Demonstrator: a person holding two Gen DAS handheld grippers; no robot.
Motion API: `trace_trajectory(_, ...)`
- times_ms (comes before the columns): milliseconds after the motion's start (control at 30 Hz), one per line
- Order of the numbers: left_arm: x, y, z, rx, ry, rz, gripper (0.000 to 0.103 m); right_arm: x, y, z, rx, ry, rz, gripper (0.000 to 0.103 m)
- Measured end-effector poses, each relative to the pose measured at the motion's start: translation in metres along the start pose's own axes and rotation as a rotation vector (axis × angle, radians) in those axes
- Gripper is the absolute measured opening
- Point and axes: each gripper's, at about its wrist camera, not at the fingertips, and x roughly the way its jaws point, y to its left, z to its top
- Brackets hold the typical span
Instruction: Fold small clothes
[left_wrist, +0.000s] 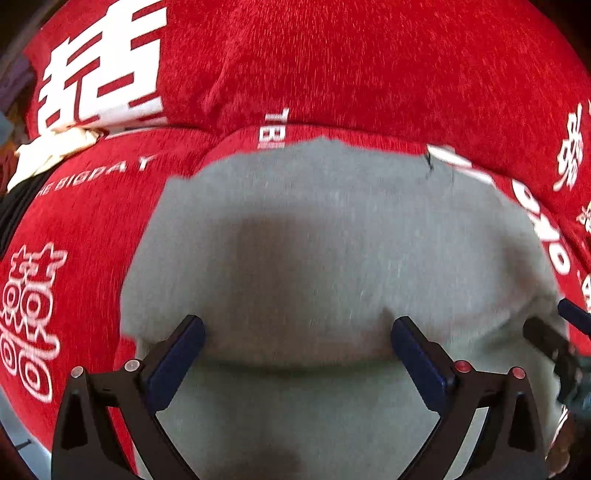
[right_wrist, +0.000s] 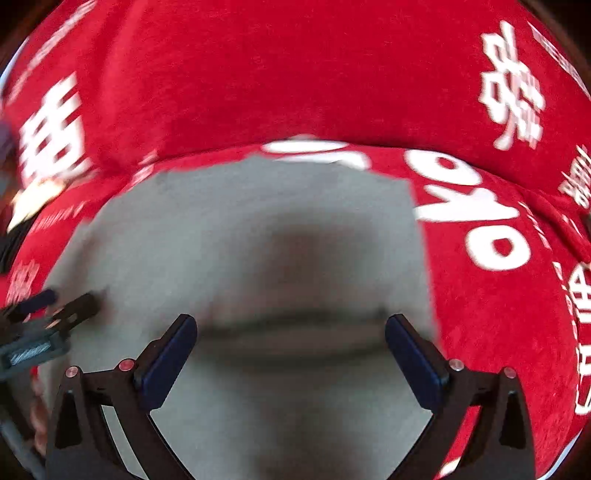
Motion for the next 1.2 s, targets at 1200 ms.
trace_trajectory(1200, -0.100, 0.019, -0.178, 0.255, -0.013, -0.066, 0.102, -0.092, 0.063, -0.195, -0.466, -0.135, -0.032, 0.103)
